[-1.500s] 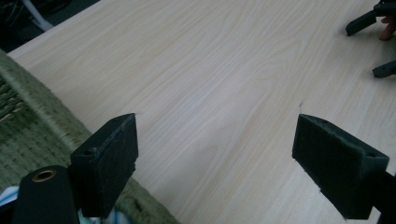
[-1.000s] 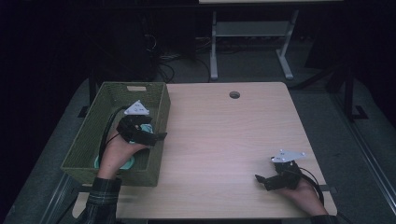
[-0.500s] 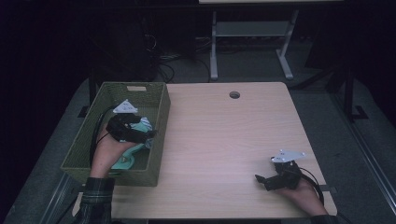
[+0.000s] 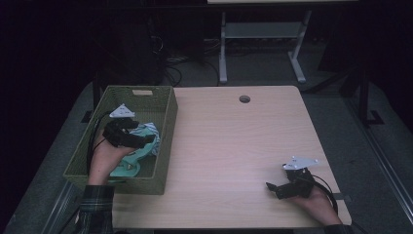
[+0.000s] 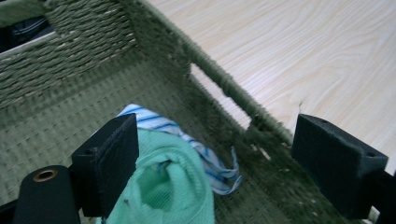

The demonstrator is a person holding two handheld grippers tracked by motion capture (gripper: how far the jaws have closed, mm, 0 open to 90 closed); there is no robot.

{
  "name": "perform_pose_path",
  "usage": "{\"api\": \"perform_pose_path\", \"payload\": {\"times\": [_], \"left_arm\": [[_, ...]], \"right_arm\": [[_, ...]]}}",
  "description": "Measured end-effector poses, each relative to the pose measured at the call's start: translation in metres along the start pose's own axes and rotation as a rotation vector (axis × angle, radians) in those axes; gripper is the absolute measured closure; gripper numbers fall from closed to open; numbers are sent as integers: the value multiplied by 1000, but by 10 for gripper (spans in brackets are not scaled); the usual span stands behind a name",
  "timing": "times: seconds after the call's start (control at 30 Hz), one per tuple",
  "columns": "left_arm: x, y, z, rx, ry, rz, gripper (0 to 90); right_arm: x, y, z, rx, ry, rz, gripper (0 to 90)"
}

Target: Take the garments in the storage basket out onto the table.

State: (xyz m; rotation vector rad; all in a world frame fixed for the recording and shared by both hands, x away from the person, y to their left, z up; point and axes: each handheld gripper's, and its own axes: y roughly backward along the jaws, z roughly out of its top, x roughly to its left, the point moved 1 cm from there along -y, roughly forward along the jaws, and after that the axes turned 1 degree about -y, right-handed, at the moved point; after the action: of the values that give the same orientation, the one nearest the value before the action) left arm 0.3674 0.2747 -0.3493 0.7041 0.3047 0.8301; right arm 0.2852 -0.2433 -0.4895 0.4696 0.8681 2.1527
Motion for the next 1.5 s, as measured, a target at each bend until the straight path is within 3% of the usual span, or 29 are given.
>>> {"api": "perform_pose_path", "payload": {"times": [0.63,0.77,1.2,1.5], "left_arm": [[26,-6,-22,34,38,64,143],[31,-13,-29,67,44,73,144],[33,-30,-45,111,67,48,144],[35,-38,-50,171,73,32,143]], "right_arm": [[0,0,0,0,-1,0,26],[0,0,0,-1,1,0,26],[-1,0,0,-3,7,-1,26],[-1,0,0,-5,11,-3,26]]}}
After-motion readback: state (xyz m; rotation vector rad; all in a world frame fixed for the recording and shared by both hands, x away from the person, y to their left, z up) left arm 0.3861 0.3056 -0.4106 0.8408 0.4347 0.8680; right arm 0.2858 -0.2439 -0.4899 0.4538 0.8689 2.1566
